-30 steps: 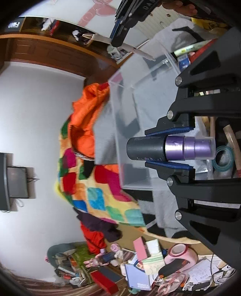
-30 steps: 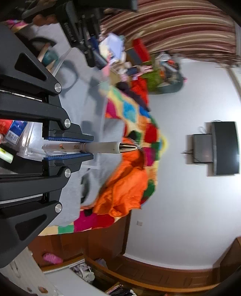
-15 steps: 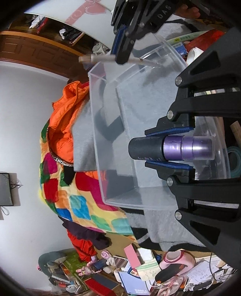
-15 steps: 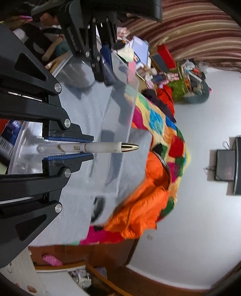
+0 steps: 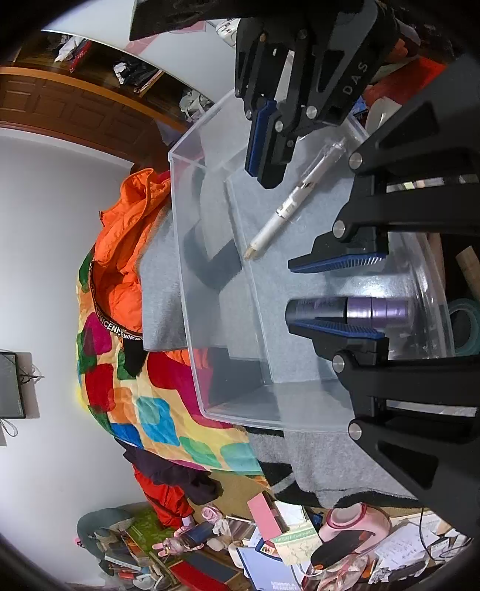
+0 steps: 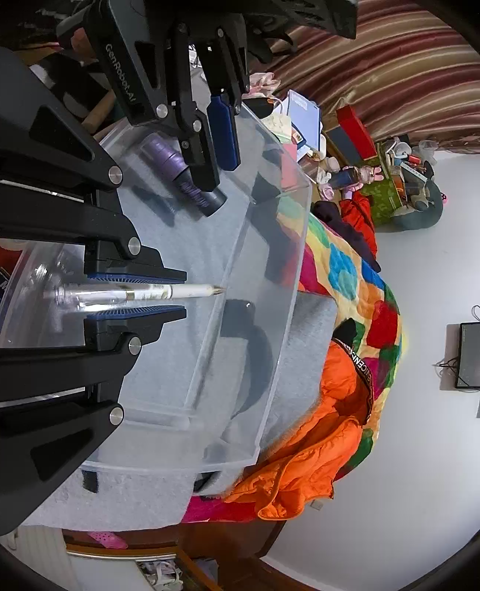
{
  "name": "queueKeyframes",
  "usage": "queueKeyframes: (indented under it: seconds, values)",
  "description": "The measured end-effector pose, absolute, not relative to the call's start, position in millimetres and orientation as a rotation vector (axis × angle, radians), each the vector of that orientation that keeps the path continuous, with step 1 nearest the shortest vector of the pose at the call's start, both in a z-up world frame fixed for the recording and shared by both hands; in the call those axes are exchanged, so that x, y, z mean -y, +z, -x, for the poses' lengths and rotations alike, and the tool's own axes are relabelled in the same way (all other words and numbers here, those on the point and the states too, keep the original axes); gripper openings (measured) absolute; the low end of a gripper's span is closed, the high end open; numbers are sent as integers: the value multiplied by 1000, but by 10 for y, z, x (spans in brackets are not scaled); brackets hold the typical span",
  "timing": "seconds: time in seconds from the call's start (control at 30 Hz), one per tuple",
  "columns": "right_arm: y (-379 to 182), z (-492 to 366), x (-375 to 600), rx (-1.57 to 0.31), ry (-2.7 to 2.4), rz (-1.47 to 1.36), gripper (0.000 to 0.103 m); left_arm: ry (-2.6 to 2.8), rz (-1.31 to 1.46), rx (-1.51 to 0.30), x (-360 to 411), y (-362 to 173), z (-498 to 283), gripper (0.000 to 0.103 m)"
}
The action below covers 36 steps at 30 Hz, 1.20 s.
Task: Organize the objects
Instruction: 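Open the left tool to drop the purple tube while the right tool releases the pen into the box, then move both open tools back toward the pile of items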
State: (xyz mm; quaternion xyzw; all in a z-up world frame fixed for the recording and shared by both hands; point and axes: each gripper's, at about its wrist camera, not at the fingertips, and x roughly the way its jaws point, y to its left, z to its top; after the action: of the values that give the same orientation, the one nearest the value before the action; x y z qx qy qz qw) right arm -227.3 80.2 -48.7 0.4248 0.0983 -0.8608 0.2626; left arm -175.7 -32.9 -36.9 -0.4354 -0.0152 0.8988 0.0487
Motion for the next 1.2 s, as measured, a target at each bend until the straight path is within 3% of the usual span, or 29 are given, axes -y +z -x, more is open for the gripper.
queueKeyframes:
  seconds: [0.23, 0.4, 0.5, 0.67, 0.8, 1.2]
  values:
    - [-353, 2193, -916, -200, -2344, -1125, 12, 2777, 1243, 50, 324, -197, 1602, 44]
    - [-157, 2025, -1061, -159, -2389, -1052, 29, 2823, 1162, 54, 365, -12, 1426, 60]
    - [-36, 1904, -1167, -145, -2430, -999, 38, 2846, 1123, 62, 405, 83, 1301, 63]
    - [97, 1741, -1399, -77, -2490, -955, 53, 2883, 1098, 78, 465, 142, 1114, 76]
    - [103, 1618, -1575, -33, -2541, -958, 57, 2895, 1098, 88, 501, 111, 970, 86]
    - [-334, 1398, -1944, 60, -2577, -1175, 57, 2827, 1294, 136, 650, -435, 746, 88]
